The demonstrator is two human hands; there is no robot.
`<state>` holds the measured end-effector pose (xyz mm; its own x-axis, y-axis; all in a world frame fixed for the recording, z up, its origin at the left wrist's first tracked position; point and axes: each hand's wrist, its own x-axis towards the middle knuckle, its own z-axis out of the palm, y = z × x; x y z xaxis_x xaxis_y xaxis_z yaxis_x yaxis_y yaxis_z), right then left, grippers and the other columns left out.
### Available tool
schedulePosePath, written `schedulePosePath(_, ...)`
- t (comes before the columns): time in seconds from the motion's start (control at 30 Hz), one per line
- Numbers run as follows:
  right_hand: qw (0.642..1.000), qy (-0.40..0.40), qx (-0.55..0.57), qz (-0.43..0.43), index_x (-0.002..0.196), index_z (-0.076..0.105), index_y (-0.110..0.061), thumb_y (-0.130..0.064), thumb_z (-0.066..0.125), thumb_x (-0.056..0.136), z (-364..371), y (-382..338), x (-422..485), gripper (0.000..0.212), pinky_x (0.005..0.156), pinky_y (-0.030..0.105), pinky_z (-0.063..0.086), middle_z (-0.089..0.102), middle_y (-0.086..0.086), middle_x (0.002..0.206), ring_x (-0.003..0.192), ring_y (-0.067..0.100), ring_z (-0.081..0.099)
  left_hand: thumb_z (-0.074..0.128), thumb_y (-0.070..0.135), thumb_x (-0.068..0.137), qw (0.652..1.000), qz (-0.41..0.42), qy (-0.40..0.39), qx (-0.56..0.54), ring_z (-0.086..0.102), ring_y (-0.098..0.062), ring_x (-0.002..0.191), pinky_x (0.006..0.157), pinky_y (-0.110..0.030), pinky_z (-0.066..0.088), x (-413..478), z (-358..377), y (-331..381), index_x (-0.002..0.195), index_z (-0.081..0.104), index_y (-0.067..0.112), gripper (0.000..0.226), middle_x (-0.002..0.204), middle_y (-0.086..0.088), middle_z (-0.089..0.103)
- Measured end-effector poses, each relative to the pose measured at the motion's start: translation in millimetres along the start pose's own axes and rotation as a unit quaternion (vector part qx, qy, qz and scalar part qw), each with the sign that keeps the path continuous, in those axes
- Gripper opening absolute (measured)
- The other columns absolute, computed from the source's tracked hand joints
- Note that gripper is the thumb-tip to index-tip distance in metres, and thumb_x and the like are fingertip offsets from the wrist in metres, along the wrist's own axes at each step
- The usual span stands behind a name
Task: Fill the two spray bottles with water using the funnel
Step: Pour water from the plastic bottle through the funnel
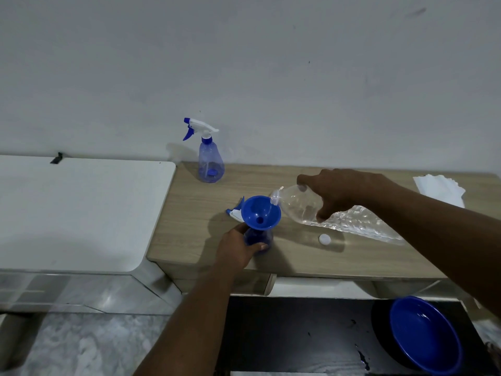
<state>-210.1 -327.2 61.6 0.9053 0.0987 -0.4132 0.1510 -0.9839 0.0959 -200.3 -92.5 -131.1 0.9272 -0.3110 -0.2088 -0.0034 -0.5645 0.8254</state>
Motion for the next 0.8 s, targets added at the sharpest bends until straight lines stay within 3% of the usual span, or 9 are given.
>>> schedulePosePath(0.2, 0.999, -0.006, -0.032, 0.007, 0.131, 0.038, -0.03, -0.043, 0.084, 0.071, -1.3, -3.1, -1.3, 0.077, 0.063, 0.033, 0.039, 0.039, -0.011, 0.076, 0.065, 0.009, 0.042, 0.087, 0.032, 0.069, 1.0, -0.014, -0.001, 0.004, 0.064, -0.01, 0.093, 0.084, -0.031, 0.051, 2.2, 0.6, -0.9, 0.116, 0.061, 0.033, 0.053, 0.096, 0.016, 0.065)
schedulePosePath(0.37, 0.999, -0.01, -0.052, 0.005, 0.133, 0.038, -0.03, -0.043, 0.084, 0.071, -2.9, -7.0, -3.7, 0.078, 0.068, 0.033, 0.041, 0.035, -0.012, 0.076, 0.078, 0.019, 0.048, 0.086, 0.033, 0.071, 1.0, -0.012, -0.006, 0.009, 0.06, -0.008, 0.092, 0.083, -0.028, 0.048, 1.8, 0.4, 0.1, 0.119, 0.06, 0.031, 0.055, 0.099, 0.015, 0.063)
schedulePosePath(0.8, 0.996, -0.005, -0.086, -0.005, 0.135, 0.036, -0.029, -0.043, 0.084, 0.071, -3.3, -13.0, -1.9, 0.081, 0.069, 0.033, 0.042, 0.044, -0.01, 0.078, 0.082, 0.021, 0.053, 0.089, 0.036, 0.066, 1.0, -0.011, 0.0, 0.001, 0.062, -0.008, 0.092, 0.082, -0.028, 0.05, 4.5, 1.4, -3.8, 0.118, 0.062, 0.033, 0.058, 0.096, 0.017, 0.064)
